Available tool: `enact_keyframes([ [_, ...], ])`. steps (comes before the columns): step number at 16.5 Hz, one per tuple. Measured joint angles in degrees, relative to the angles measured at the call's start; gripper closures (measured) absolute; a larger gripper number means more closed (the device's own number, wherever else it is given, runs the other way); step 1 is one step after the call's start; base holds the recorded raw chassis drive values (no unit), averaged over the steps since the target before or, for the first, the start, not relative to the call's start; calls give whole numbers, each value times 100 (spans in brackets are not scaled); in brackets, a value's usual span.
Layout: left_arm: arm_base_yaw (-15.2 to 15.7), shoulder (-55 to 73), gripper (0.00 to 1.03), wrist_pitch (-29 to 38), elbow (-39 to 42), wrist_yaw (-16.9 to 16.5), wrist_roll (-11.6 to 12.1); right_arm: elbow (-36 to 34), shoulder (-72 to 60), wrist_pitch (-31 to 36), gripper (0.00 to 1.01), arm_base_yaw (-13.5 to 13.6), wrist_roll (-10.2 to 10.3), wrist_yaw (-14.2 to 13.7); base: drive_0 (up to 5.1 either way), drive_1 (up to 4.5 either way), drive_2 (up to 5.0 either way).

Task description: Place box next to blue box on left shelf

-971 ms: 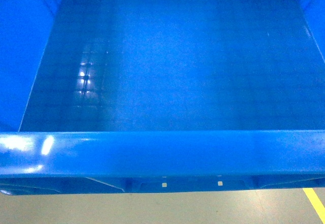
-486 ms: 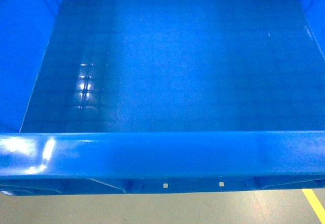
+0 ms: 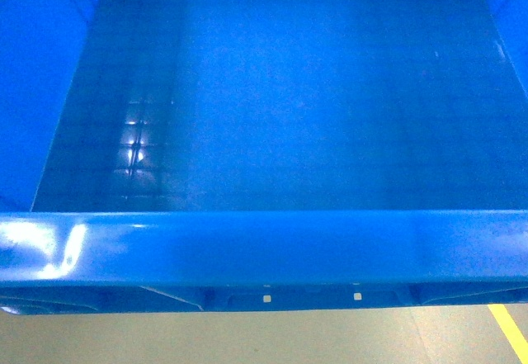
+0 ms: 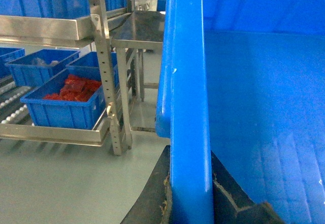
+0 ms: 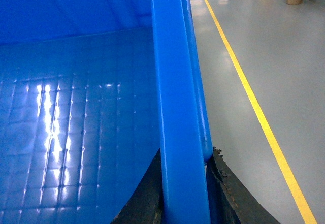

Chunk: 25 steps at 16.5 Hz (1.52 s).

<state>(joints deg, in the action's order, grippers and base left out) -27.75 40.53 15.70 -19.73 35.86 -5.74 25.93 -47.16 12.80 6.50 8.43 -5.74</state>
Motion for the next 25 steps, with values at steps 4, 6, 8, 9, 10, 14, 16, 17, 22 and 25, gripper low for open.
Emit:
enact_keyframes([
  [4,0,0,93,-11,0,-2,-2,0,0,9,86,0,2,-2,-2,411,-416],
  [6,0,0,93,-2,2,2,0,0,0,11,86,0,0,-4,-7,407,-420],
  [8,0,2,93,-20,2,-2,-2,-2,0,-2,86,0,2,-9,-8,406,-421],
  [9,0,2,93,7,2,0,0,-2,0,22,86,0,0,-2,0,0,0],
  [10,0,2,93,17,2,0,7,-2,0,11,86,0,2,-2,0,0,0],
  [14,-2,24,93,39,7,-11,-4,-2,-13,9,86,-2,4,-13,-318,10,329],
  [16,-2,22,93,0,7,-4,-20,-2,-13,4,86,0,-4,-7,-393,12,471],
  [17,-2,24,93,11,7,-7,-17,-2,-13,-2,86,-2,-4,-9,-401,16,465],
  [22,-2,22,93,-17,7,-2,-22,-2,-9,4,86,-2,-7,-7,-446,67,410],
  [25,-2,17,93,-4,7,0,-20,-2,-9,9,86,0,-7,-4,-475,109,366],
])
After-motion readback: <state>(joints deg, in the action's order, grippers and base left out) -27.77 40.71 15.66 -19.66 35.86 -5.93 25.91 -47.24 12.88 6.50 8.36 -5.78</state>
